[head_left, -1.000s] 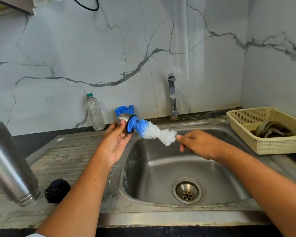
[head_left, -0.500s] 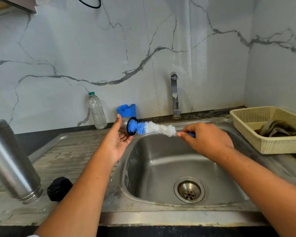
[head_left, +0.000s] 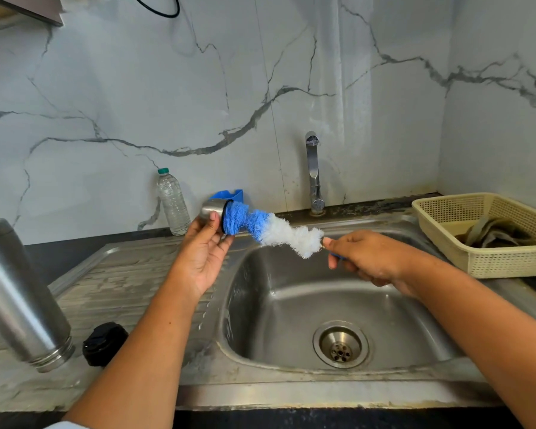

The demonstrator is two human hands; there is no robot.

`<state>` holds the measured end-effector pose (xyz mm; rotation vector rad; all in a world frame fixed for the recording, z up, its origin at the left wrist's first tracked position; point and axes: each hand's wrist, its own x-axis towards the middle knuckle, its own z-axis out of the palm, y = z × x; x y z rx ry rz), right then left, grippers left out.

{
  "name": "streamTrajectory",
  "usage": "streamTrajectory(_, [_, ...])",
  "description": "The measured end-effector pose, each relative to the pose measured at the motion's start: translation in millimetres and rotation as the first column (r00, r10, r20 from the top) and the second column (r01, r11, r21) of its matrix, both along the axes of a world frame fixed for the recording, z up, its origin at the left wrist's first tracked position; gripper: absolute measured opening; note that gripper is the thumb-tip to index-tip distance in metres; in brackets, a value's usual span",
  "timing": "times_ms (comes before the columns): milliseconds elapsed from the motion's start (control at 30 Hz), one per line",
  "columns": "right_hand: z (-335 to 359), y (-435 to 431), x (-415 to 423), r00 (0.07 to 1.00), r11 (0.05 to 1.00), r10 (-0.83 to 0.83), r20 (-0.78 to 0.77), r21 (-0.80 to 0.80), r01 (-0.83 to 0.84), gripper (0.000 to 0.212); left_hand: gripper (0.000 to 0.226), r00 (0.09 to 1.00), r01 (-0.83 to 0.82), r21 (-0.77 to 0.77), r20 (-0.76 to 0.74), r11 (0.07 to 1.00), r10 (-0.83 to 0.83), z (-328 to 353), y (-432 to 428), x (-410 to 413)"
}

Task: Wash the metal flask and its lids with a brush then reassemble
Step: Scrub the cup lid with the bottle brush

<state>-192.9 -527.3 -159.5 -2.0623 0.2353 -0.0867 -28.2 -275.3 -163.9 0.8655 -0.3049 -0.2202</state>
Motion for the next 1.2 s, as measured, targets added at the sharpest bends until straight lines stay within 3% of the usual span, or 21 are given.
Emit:
streamTrajectory(200, [0.0, -0.1, 0.5, 0.999, 0.999, 0.011, -0.04, 0.032, -0.009, 0.049, 0.048, 0.999, 0.035, 0.015, 0.02, 0.999, -0.035, 0.0, -2.3, -1.7])
streamTrajectory(300, [-0.9, -2.3, 2.4, 1.0, 0.993, 0.005, 0.015, -0.116, -0.003, 0.045, 0.053, 0.999, 0.045, 0.114, 0.005, 0.992, -0.046, -2.0, -2.7, -4.3])
streamTrajectory(433, [-3.0, -5.3, 9.0, 0.991, 0.925, -0.003, 0.133, -0.376, 0.053, 0.032, 0.029, 0.996, -0.066, 0.106, -0.053, 0.992, 0.072, -3.3, -0.4, 0.5])
streamTrajectory(600, [1.0, 1.2, 6.6, 0.978, 0.833, -0.019, 0.207, -0.538, 0.13, 0.023, 0.03, 0.996, -0.066, 0.192, -0.048, 0.979, 0.076, -5.4, -4.1, -3.8])
streamTrajectory(700, [4.7, 1.8, 3.9, 0.949, 0.83, -0.079, 0.306, -0.506, 0.232, 0.024, 0.029, 0.989, -0.118, 0.114, -0.078, 0.986, 0.127, -1.7, -3.3, -3.3])
streamTrajectory(833, [6.0, 3.3, 2.0, 0.906, 0.726, -0.105, 0.41, -0.591, 0.352, 0.02, 0.028, 0.995, -0.04, 0.22, -0.08, 0.975, 0.059, -3.6, -5.6, -9.5])
streamTrajectory(933, [5.4, -0.1, 2.2, 0.869, 0.691, -0.122, 0.479, -0.588, 0.421, 0.018, 0.033, 0.99, -0.07, 0.171, -0.111, 0.983, 0.09, -2.0, -5.9, -8.5])
streamTrajectory(1067, [1.0, -5.3, 6.3, 0.795, 0.596, -0.108, 0.597, -0.601, 0.533, 0.018, 0.042, 0.993, -0.003, 0.257, -0.113, 0.966, 0.033, -5.5, -7.0, -10.4])
streamTrajectory(1200, [-0.1, -10.1, 9.2, 0.723, 0.543, -0.1, 0.683, -0.571, 0.615, 0.017, 0.044, 0.99, -0.011, 0.221, -0.133, 0.975, 0.041, -3.4, -8.7, -11.3])
